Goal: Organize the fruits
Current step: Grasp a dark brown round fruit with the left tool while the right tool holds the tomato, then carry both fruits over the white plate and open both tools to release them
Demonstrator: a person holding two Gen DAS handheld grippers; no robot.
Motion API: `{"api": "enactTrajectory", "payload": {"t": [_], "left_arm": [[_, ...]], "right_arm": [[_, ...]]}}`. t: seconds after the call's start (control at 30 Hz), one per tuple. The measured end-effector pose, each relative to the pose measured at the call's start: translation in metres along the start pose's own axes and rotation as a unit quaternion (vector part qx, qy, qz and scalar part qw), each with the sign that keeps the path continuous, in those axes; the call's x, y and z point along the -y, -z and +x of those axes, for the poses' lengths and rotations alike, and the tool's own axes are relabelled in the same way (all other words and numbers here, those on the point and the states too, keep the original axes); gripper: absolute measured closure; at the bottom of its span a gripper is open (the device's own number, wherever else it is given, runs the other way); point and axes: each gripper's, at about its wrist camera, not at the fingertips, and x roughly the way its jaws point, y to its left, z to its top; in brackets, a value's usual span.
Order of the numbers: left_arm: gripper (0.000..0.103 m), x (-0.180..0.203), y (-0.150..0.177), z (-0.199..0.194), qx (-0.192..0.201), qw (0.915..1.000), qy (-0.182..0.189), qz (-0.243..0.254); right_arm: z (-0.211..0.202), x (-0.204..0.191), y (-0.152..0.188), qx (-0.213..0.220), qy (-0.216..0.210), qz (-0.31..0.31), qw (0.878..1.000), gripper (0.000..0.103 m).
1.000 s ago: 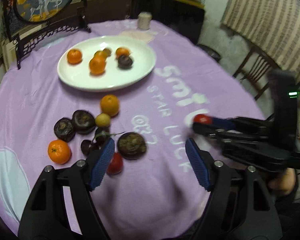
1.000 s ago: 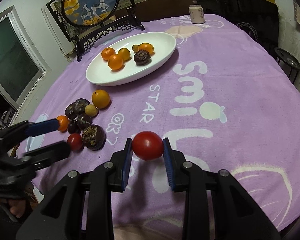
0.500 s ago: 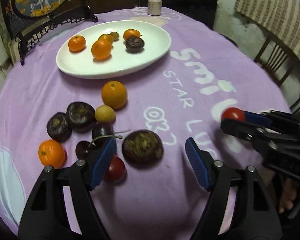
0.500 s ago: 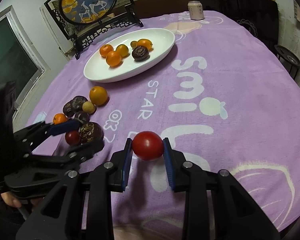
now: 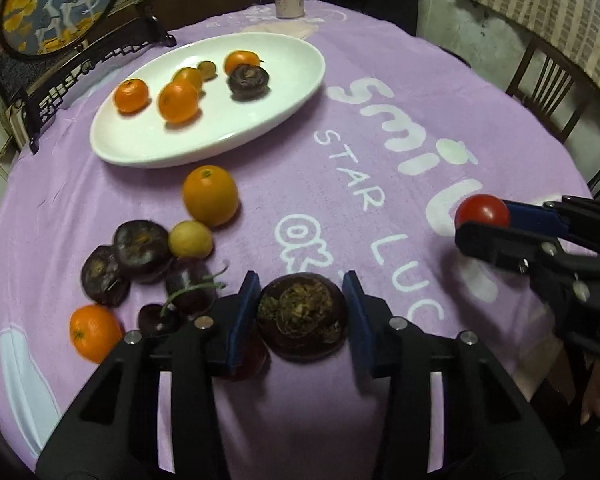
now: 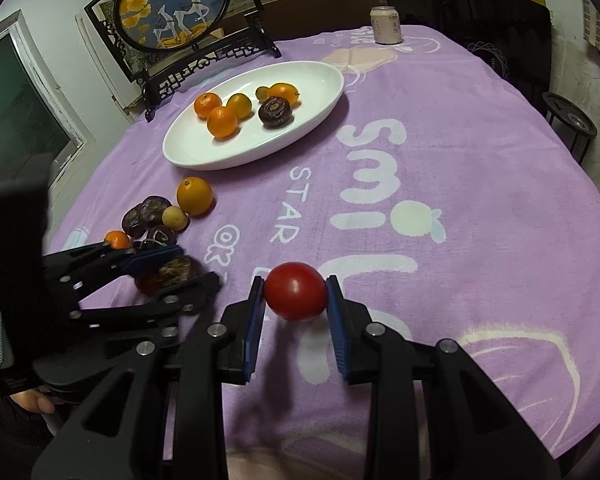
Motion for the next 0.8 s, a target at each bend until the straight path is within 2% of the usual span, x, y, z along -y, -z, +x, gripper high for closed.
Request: {"api": "enactTrajectory", "payload": {"t": [0.27,0.53,0.63,0.8], "left_arm": [[0.059,-0.037,-0.003,-0.046,0.057,0.9971,0.004,-0.051],[0.059,-0.071,-0.012,-0.045,0.056,0.9946,0.015,-0.086],[0.059,-0.084,-0.025,-0.045,0.06,0.9941,0.014,-0.089],[0.059,-0.117,-0.084,-0.036,0.073,0.9931,-0.01,-0.092]], "right_arm": [[0.008,-0.014,-0.011,-0.004,-0.009,-0.012,1.0,0.072],[0.024,-0.038,-0.043,-0.005,-0.014,-0.041,0.999,0.072],[0.031,-0.043,-0.061,-0.005,-0.01,-0.052,0.999,0.072],[0.041,-0.049,-0.11,0.01,0.005,-0.071,0.997,0.072]]}}
